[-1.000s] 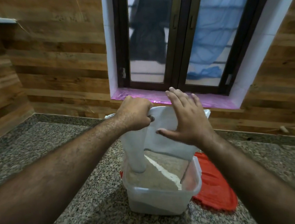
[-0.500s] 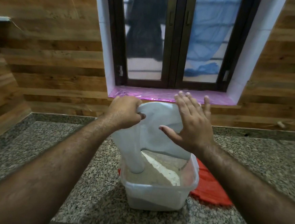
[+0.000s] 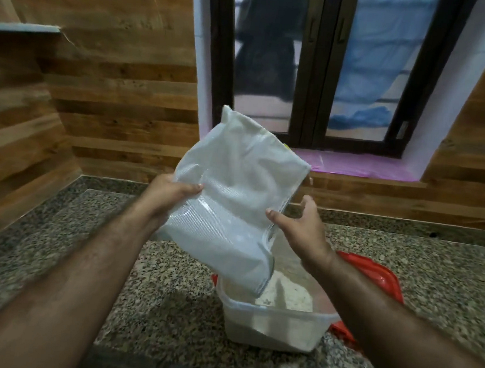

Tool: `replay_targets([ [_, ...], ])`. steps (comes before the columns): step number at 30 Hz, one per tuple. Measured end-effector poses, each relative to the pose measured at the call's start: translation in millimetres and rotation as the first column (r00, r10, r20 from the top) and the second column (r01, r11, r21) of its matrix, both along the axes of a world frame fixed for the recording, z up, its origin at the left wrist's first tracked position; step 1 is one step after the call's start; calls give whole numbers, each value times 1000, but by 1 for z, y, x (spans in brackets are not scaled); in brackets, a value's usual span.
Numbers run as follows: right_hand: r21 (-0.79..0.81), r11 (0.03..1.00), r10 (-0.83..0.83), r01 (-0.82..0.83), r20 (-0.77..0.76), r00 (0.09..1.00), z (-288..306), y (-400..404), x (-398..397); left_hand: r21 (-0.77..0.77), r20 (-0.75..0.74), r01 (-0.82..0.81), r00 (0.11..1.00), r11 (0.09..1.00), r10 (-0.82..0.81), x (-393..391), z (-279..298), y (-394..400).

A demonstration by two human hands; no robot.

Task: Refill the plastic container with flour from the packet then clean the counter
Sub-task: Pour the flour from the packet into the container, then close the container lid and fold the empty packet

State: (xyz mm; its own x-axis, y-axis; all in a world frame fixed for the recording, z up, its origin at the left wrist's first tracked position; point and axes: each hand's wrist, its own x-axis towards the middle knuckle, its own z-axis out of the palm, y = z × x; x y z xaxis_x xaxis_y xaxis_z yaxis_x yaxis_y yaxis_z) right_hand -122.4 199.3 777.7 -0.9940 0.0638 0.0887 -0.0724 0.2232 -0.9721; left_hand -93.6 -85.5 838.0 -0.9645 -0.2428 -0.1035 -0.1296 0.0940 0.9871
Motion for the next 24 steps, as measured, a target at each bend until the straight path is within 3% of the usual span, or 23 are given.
replay_targets([
  [3,-286,935,284,-210,249,926,-7,-14,-5,142,94,-18,996,990,4,2,-19,-13],
  [8,-368,917,304,-154,395,867,-7,-35,-9,343,164,-42,986,938,-16,2,-55,-37],
  [16,-282,943,280,-179,376,883,0,-102,-18,353,139,-123,987,928,78,7,-82,-98],
  [24,-110,983,179,-148,382,907,-36,-221,-37,279,272,-160,959,947,82,-14,-136,-211],
])
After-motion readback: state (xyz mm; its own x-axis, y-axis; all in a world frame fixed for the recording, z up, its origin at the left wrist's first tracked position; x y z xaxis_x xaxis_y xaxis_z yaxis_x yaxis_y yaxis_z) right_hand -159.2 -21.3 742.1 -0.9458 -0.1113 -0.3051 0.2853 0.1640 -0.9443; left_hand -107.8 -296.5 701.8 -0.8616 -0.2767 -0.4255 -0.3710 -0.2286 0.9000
